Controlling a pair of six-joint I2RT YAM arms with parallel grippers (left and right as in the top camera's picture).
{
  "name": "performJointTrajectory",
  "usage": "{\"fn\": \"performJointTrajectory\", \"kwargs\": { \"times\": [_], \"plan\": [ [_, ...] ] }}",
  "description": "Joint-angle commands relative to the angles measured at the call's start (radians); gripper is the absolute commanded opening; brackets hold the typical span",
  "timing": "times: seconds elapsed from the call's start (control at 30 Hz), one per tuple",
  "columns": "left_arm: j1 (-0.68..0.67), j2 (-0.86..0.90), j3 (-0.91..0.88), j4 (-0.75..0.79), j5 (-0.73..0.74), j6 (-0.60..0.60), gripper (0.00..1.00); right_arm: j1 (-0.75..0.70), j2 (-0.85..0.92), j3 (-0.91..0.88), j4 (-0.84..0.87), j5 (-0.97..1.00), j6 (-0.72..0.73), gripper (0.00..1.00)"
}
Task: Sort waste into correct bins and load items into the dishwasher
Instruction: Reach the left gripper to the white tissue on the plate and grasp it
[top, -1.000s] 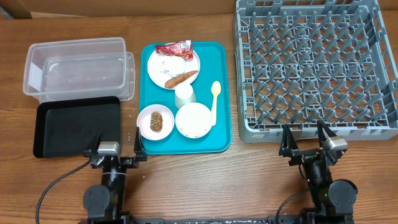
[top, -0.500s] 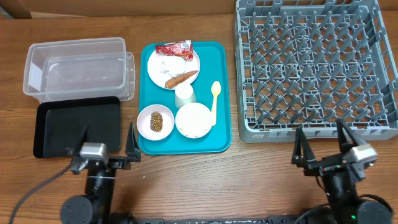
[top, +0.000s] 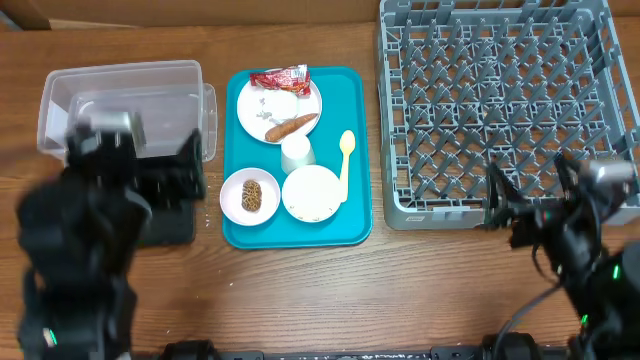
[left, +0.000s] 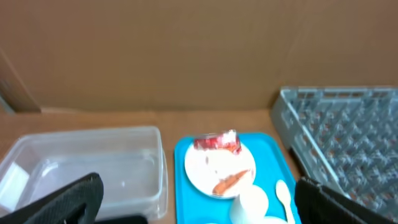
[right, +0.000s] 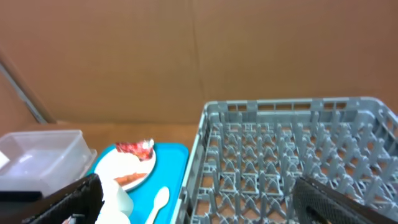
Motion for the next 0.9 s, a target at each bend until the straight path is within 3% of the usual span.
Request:
{"fn": "performJointTrajectory", "kwargs": {
  "times": [0.0,0.13,0.3,0.43,0.63,0.73,0.87],
  "plan": [
    [-0.049,0.185,0.207,-0.091,-0.002,0.019,1.00,-0.005,0.130,0.155,-0.067,0.003,-0.051,1.00],
    [-0.131,0.441,0.470,-0.227,-0.053,0.019,1.00,-0.005,0.311,0.347,-0.225,0.000,-0.050,1.00],
    [-0.257,0.769,0.805,-0.425,-0.231,0.019,1.00,-0.005,0.520,0.554,-0.435,-0.001,-0.050,1.00],
    [-0.316,0.964,0.950,-0.557,-0.254,0.021,1.00,-0.005,0.625,0.610,-0.523,-0.002,-0.050,1.00],
    [-0.321,1.184,0.945,-0.524,-0.236,0.027,1.00,-0.005,0.710,0.607,-0.545,-0.037,0.000,1.00],
    [-0.320,1.266,0.945,-0.425,-0.231,0.021,1.00,-0.005,0.723,0.607,-0.546,-0.085,-0.001,1.00],
    [-0.319,1.337,0.945,-0.259,-0.231,-0.127,1.00,-0.005,0.724,0.607,-0.544,-0.088,-0.001,1.00]
  ]
}}
